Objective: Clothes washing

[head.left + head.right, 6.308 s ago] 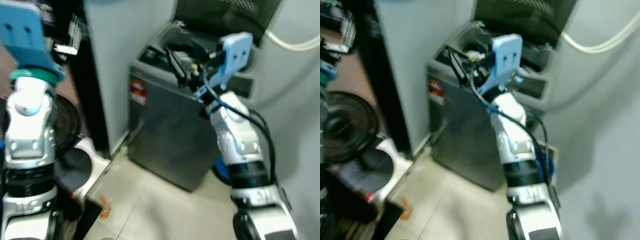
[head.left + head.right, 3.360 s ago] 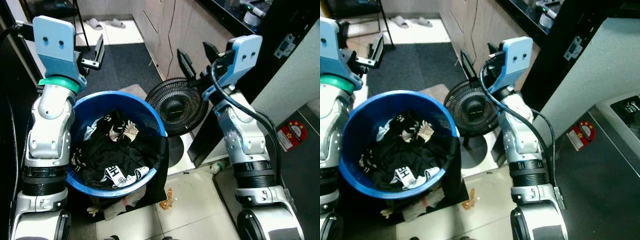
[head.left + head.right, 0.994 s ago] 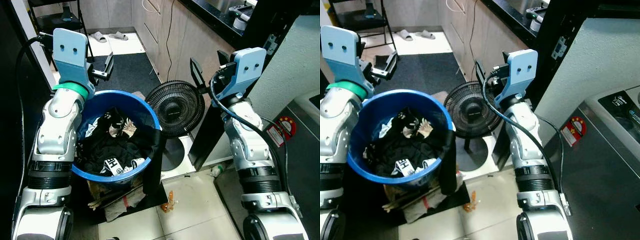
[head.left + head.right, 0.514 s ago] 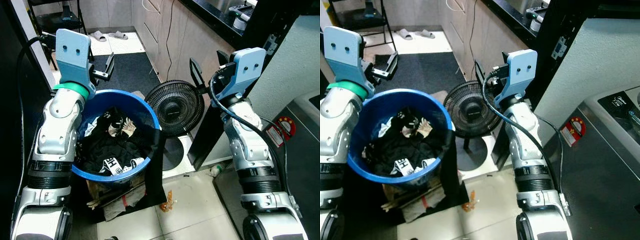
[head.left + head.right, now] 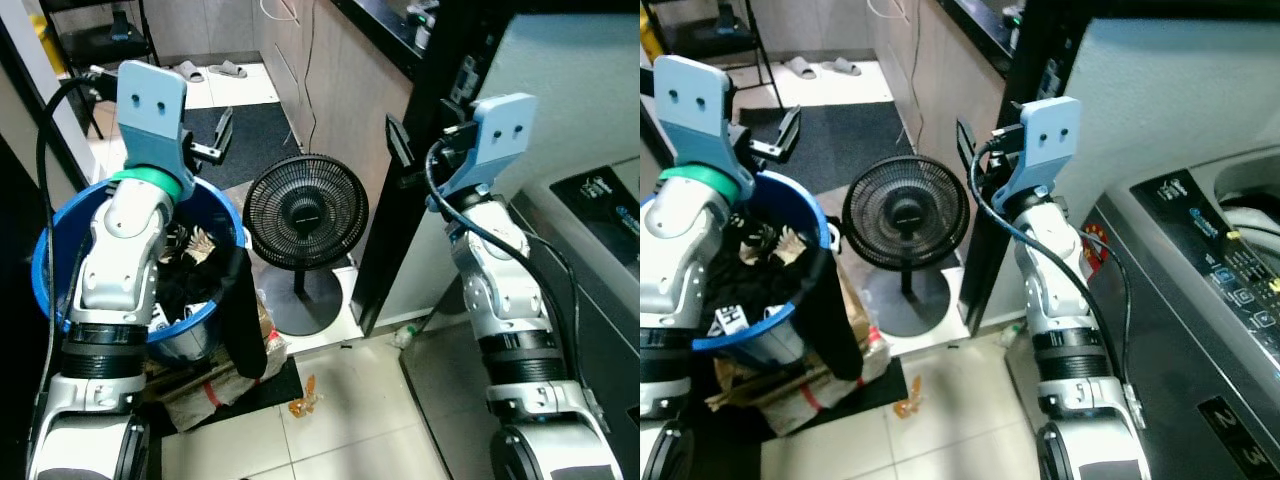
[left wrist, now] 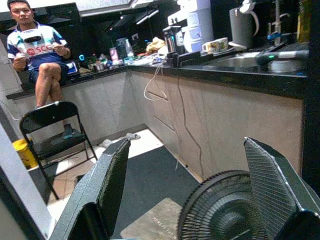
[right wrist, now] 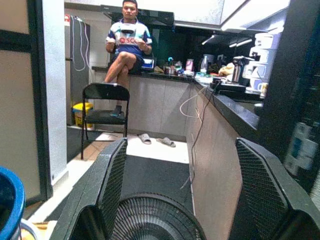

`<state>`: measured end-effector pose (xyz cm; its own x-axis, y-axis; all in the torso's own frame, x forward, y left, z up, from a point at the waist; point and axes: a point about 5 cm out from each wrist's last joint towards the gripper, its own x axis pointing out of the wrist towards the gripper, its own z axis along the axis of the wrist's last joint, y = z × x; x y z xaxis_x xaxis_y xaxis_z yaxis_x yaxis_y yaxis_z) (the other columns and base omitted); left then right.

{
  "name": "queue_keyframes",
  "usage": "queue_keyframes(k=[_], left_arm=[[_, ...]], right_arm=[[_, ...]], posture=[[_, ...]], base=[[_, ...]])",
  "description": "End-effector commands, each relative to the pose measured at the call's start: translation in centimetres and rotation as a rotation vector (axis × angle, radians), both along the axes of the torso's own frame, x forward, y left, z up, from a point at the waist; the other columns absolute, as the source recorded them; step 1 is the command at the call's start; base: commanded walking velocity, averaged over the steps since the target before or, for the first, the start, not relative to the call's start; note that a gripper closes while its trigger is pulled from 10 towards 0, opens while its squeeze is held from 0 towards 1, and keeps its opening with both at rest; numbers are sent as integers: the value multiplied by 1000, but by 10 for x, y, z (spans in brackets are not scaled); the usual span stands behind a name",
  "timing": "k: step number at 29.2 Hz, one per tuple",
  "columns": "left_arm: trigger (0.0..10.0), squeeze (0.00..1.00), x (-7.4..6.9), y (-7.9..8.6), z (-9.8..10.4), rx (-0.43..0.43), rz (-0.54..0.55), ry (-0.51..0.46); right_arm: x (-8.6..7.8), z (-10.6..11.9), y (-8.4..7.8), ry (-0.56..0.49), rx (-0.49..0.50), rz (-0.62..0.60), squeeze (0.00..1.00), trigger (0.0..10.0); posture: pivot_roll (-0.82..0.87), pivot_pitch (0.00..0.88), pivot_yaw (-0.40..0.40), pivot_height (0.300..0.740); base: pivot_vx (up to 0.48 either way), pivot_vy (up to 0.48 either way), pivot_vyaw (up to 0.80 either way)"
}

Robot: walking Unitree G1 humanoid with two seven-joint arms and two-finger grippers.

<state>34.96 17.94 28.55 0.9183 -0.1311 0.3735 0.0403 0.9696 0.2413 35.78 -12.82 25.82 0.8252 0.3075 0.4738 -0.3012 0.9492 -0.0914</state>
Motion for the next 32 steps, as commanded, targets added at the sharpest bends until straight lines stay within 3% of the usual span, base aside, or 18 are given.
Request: queue_keyframes(k=[1, 14, 23, 32], left_arm=[[10000, 0, -1, 1, -4, -17, -4, 7], [10000, 0, -2, 2, -3, -25, -10, 5], [10000, 0, -2, 2, -4, -37, -7, 7], [10000, 0, -2, 3, -4, -39, -1, 8]], right_arm=[[-1, -2, 0, 5, 4, 3, 0, 10000], [-2, -1, 5, 7, 41, 46, 0, 10000], [-1, -4, 8, 15, -7, 46, 0, 10000], [-2, -4, 11, 11, -21, 59, 0, 10000]], posture=[[28, 0, -18, 740], [34, 2, -24, 740], [34, 3, -25, 740], [36, 5, -25, 740]], base=[[0, 0, 0], [0, 0, 0], [0, 0, 0], [0, 0, 794]])
